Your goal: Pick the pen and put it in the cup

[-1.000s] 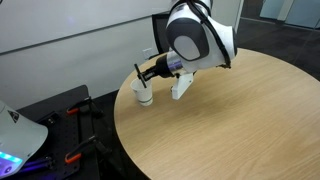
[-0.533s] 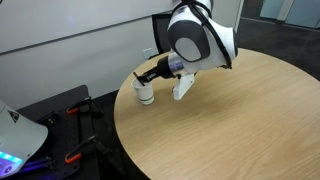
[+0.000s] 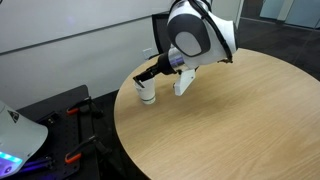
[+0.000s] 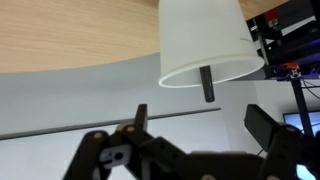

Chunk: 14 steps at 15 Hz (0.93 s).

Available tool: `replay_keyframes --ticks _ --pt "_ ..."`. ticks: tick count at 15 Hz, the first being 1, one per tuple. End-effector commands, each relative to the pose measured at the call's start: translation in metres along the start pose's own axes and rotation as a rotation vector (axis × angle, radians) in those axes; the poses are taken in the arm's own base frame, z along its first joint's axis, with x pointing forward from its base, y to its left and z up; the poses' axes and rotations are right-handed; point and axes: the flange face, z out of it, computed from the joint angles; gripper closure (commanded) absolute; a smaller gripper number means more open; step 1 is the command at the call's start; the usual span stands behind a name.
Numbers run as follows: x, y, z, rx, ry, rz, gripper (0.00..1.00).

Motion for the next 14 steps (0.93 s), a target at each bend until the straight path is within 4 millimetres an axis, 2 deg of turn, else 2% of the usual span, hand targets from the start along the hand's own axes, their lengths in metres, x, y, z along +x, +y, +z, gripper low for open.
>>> replay_keyframes --ticks 1,5,14 --pt "0.031 0.001 -0.008 -0.020 -0.036 -0.046 0.00" --pt "0.056 0.003 -0.018 -0.041 -0.057 -0.090 0.00" --pt "0.104 -0.008 -0.045 -0.103 -0.092 -0.158 0.00"
